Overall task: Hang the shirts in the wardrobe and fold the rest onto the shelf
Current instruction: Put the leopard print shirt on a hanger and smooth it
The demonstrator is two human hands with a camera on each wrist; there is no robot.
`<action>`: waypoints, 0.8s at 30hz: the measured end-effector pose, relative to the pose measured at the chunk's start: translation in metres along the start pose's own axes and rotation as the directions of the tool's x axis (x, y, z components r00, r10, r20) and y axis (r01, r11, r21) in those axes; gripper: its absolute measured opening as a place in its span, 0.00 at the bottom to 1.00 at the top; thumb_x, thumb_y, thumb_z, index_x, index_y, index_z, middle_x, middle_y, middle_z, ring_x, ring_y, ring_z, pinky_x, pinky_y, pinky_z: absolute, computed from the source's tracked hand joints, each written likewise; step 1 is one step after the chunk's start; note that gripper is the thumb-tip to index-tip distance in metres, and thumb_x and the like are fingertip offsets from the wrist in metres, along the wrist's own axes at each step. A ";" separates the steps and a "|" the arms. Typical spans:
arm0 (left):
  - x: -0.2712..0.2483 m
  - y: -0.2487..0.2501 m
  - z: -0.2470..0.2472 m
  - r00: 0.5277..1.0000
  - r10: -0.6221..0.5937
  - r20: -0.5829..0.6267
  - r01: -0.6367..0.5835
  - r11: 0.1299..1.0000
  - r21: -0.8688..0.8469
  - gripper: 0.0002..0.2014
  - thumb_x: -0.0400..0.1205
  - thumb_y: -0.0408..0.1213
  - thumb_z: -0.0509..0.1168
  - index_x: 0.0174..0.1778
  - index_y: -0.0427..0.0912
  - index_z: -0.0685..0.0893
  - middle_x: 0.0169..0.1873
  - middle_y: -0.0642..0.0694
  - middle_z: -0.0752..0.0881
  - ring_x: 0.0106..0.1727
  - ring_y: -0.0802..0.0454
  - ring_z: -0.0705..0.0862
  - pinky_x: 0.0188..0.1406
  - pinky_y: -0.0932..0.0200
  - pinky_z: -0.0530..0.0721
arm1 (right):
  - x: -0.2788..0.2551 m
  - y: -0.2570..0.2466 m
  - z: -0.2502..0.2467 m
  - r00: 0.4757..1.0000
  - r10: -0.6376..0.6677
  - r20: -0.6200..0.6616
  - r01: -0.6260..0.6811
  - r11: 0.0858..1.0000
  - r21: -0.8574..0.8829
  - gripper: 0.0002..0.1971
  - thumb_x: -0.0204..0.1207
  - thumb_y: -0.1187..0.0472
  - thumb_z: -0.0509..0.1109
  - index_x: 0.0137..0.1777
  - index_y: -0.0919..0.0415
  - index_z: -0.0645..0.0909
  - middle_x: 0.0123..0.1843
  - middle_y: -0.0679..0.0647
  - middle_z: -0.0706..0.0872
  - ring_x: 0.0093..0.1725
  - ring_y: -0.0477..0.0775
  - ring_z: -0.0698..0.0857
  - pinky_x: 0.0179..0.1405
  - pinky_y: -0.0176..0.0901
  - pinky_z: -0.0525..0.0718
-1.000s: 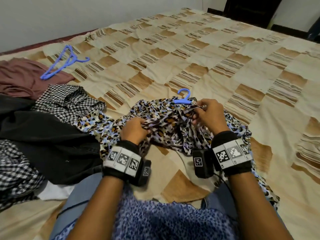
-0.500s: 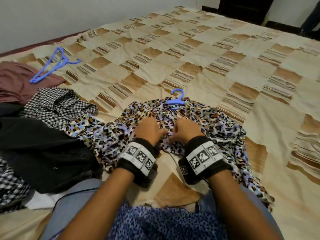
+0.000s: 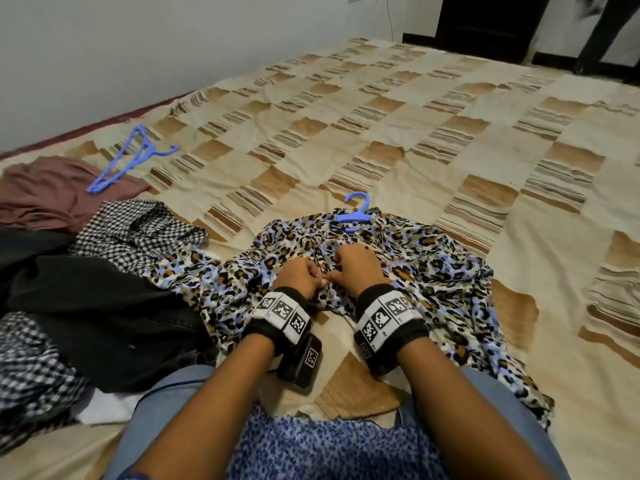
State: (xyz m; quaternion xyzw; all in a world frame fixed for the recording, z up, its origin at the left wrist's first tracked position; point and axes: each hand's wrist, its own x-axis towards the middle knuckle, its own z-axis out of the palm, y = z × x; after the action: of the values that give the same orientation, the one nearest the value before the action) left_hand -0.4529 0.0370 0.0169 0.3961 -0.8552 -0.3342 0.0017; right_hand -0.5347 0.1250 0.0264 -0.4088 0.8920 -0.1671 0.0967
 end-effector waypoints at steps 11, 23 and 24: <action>-0.026 -0.001 -0.019 0.999 -0.014 -0.049 0.000 0.962 -0.273 0.08 0.76 0.31 0.71 0.33 0.40 0.79 0.33 0.48 0.83 0.31 0.51 0.85 0.33 0.57 0.86 | -0.005 0.010 -0.029 0.996 0.082 -0.048 -0.053 0.900 0.433 0.07 0.73 0.74 0.65 0.41 0.65 0.84 0.42 0.61 0.87 0.45 0.59 0.84 0.53 0.49 0.81; -0.098 -0.018 -0.012 0.988 -0.042 -0.146 -0.074 0.711 -0.700 0.09 0.75 0.24 0.71 0.39 0.40 0.79 0.30 0.43 0.84 0.23 0.58 0.83 0.24 0.61 0.86 | -0.070 -0.016 -0.040 0.991 0.036 0.127 -0.112 0.740 0.663 0.13 0.67 0.78 0.72 0.45 0.61 0.81 0.36 0.56 0.85 0.36 0.50 0.84 0.42 0.40 0.85; -0.097 -0.018 -0.012 0.989 -0.030 -0.142 -0.081 0.695 -0.715 0.10 0.76 0.23 0.70 0.42 0.41 0.77 0.30 0.44 0.83 0.23 0.57 0.83 0.23 0.62 0.85 | -0.069 -0.016 -0.039 0.991 0.023 0.129 -0.099 0.775 0.624 0.13 0.66 0.77 0.74 0.46 0.62 0.82 0.38 0.58 0.86 0.38 0.51 0.85 0.45 0.43 0.85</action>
State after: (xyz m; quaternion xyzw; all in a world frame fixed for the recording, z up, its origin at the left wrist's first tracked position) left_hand -0.3715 0.0878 0.0414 0.3748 -0.6598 -0.6123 0.2218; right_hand -0.4908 0.1765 0.0714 -0.3329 0.7907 -0.4284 0.2836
